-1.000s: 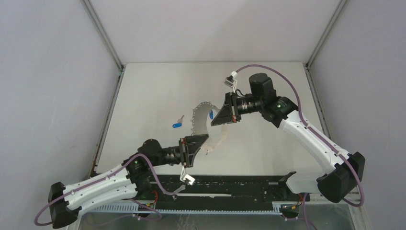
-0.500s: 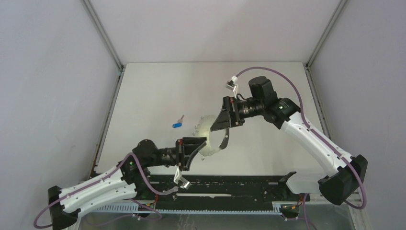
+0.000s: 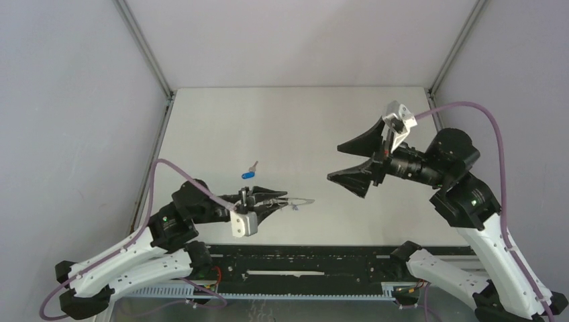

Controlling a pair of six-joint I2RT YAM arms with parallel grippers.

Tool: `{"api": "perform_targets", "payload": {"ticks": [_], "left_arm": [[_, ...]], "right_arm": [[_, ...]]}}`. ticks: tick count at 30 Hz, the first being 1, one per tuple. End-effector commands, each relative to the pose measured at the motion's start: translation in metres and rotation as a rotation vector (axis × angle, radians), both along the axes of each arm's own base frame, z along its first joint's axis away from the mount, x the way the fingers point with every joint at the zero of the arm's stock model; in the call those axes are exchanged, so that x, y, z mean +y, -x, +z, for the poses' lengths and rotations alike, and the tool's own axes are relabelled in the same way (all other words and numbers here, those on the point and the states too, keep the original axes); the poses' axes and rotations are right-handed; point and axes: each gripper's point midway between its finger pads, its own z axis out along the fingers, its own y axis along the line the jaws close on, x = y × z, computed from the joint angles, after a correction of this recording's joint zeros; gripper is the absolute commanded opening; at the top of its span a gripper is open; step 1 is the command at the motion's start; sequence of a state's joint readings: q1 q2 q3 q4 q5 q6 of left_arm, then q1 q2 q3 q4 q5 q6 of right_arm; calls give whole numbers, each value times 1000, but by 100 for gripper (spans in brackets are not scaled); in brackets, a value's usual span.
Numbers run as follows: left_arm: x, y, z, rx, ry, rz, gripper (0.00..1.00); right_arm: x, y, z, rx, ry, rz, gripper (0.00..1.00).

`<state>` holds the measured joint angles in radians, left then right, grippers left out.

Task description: Put the keys on the keyring

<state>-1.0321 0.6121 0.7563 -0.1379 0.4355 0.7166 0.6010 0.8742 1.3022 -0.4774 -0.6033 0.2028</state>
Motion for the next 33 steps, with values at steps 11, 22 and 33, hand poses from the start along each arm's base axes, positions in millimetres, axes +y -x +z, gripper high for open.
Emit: {"api": "perform_targets", "payload": {"ticks": [11, 22, 33], "left_arm": [[-5, 27, 28, 469, 76, -101, 0], [-4, 31, 37, 473, 86, -135, 0], [-2, 31, 40, 460, 102, -138, 4]], "right_arm": [[49, 77, -38, -203, 144, 465, 92], [80, 69, -69, -138, 197, 447, 62], [88, 59, -70, -127, 211, 339, 0]]}}
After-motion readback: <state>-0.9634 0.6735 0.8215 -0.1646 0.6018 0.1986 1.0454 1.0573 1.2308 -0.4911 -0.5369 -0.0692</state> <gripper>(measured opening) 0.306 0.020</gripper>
